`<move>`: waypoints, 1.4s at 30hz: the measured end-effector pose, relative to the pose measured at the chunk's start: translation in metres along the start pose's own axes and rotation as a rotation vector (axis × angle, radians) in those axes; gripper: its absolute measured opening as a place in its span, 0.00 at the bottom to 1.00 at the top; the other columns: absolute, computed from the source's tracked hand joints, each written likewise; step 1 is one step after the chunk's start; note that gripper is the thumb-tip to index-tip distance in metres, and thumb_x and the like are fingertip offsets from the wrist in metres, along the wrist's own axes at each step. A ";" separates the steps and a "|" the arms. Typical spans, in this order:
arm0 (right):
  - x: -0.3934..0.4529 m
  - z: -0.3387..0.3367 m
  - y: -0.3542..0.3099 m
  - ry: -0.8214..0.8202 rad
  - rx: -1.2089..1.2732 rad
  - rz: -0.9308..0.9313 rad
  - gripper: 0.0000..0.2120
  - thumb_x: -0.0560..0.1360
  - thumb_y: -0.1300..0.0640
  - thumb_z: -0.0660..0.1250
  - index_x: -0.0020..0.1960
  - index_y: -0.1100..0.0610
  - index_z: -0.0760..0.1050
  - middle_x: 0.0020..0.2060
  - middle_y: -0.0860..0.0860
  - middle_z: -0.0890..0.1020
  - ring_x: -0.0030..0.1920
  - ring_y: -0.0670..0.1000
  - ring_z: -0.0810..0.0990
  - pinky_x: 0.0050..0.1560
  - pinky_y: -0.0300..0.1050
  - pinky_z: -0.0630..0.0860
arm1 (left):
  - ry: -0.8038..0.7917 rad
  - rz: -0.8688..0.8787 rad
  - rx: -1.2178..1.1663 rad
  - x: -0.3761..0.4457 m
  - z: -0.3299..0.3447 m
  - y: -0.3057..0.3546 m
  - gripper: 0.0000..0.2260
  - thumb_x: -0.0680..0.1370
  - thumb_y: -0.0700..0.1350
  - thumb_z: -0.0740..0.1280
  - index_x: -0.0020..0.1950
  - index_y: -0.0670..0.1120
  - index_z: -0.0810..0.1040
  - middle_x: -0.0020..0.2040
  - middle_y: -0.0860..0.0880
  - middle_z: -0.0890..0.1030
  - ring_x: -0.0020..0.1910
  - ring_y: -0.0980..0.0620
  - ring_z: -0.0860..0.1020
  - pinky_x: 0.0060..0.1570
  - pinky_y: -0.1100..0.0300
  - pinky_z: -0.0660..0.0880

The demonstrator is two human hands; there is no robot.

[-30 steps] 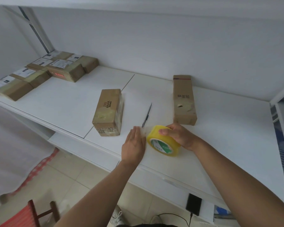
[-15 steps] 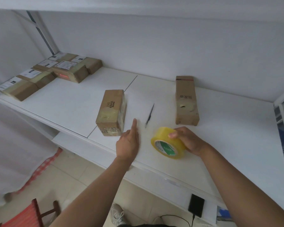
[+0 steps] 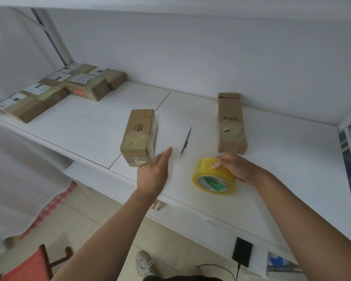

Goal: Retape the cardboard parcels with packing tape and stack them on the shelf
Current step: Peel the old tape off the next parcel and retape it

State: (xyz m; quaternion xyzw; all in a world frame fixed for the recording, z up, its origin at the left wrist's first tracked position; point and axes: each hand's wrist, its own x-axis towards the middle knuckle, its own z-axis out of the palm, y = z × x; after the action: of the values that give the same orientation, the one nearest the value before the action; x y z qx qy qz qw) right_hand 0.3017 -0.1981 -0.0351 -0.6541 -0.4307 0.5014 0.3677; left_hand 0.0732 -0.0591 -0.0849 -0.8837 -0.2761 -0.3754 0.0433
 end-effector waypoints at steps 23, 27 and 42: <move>-0.002 -0.011 -0.020 0.082 -0.257 0.058 0.17 0.75 0.47 0.71 0.41 0.62 0.79 0.33 0.51 0.79 0.34 0.48 0.77 0.38 0.42 0.70 | -0.141 -1.041 -1.025 0.035 -0.022 0.028 0.21 0.81 0.47 0.68 0.72 0.47 0.72 0.48 0.55 0.86 0.53 0.55 0.84 0.60 0.52 0.79; -0.001 -0.010 -0.021 0.114 -0.266 0.075 0.18 0.76 0.45 0.70 0.35 0.56 0.76 0.29 0.47 0.78 0.31 0.46 0.76 0.35 0.40 0.70 | -0.035 -1.312 -1.306 0.053 -0.016 0.031 0.28 0.81 0.39 0.66 0.79 0.42 0.59 0.49 0.48 0.86 0.52 0.50 0.83 0.59 0.55 0.79; 0.019 -0.015 -0.079 0.089 -1.095 0.494 0.45 0.72 0.21 0.46 0.68 0.56 0.73 0.65 0.56 0.76 0.61 0.58 0.76 0.57 0.53 0.70 | -0.079 -1.236 -1.198 0.069 -0.034 0.022 0.12 0.78 0.43 0.71 0.60 0.40 0.80 0.48 0.50 0.84 0.50 0.54 0.81 0.52 0.64 0.78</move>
State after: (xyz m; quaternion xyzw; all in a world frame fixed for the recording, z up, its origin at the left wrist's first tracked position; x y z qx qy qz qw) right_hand 0.3029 -0.1528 0.0343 -0.8495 -0.4457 0.2493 -0.1324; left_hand 0.1018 -0.0558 -0.0108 -0.4610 -0.4645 -0.3830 -0.6520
